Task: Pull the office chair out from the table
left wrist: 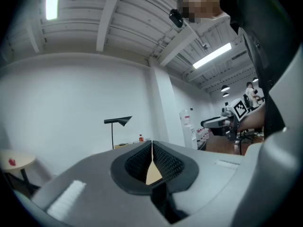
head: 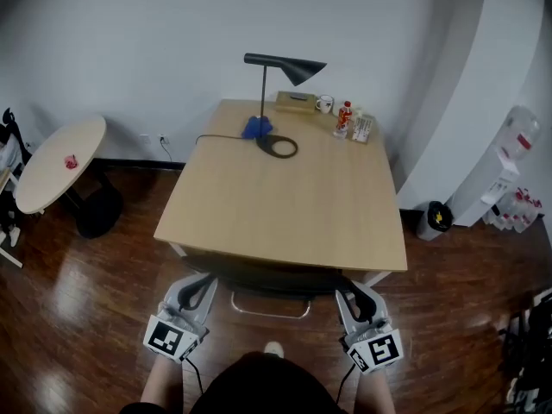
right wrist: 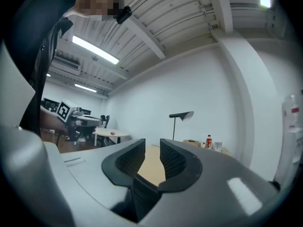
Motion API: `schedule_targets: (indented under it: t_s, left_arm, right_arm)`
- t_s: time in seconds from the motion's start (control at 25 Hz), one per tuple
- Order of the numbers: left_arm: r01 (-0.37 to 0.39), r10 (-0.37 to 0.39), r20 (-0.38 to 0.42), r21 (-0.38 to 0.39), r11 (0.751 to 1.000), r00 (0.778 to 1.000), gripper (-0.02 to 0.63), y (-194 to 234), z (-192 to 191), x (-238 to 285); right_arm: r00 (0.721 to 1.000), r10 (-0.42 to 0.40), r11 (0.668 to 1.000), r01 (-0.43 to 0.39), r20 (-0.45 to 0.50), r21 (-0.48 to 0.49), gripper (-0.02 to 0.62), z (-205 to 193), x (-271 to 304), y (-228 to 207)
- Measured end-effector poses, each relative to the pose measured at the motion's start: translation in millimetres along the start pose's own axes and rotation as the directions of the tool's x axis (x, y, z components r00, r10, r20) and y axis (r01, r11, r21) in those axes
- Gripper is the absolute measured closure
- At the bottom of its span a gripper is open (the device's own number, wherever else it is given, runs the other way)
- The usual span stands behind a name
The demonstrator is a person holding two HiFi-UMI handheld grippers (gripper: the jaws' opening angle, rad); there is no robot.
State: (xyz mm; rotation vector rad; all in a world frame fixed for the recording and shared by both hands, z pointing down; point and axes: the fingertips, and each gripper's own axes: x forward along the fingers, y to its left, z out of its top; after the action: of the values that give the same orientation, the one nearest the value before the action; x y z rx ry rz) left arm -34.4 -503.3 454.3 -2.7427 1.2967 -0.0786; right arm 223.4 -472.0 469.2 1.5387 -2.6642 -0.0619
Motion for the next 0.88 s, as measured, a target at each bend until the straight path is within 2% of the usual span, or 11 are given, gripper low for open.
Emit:
schedule_targets:
  t_s: [0.08,0.16,0.24,0.36,0.52,0.64,0.76,0.88]
  left_arm:
    - [0.082,-0.08,-0.033,0.041,0.996,0.996,0.599,-10,3,14]
    - [0.202,-0.193,-0.08,0.135,0.97,0.978,0.533,-23,-1,29]
    - [0.319,-0.293,-0.143,0.221,0.922,0.945,0.466,-34,-10,39]
    - [0.448,-0.395,-0.252,0.21,0.869,0.884,0.411,-38,-30,46]
    - [0.591,-0.484,-0.41,0.188,0.784,0.773,0.364,-41,-58,46]
    - [0.673,-0.517,-0.505,0.188,0.715,0.691,0.36,-46,-78,46]
    - [0.719,-0.506,-0.587,0.203,0.664,0.633,0.357,-46,-99,46]
    - [0.75,-0.466,-0.66,0.23,0.621,0.589,0.357,-45,-120,47]
  right_arm:
    - [0.996,0.084,0.995,-0.086,-0.031,-0.046,0.449,2,13,4]
    - [0.984,0.165,0.981,-0.172,-0.073,-0.092,0.391,0,26,10]
    - [0.969,0.226,0.964,-0.237,-0.095,-0.124,0.365,-2,37,18]
    - [0.937,0.303,0.927,-0.332,-0.177,-0.173,0.349,-11,51,29]
    - [0.844,0.374,0.851,-0.477,-0.384,-0.219,0.308,-39,55,44]
    - [0.78,0.372,0.809,-0.539,-0.504,-0.236,0.302,-65,57,45]
    - [0.705,0.322,0.756,-0.593,-0.632,-0.277,0.298,-98,59,44]
    - [0.624,0.277,0.699,-0.653,-0.73,-0.293,0.301,-124,59,45]
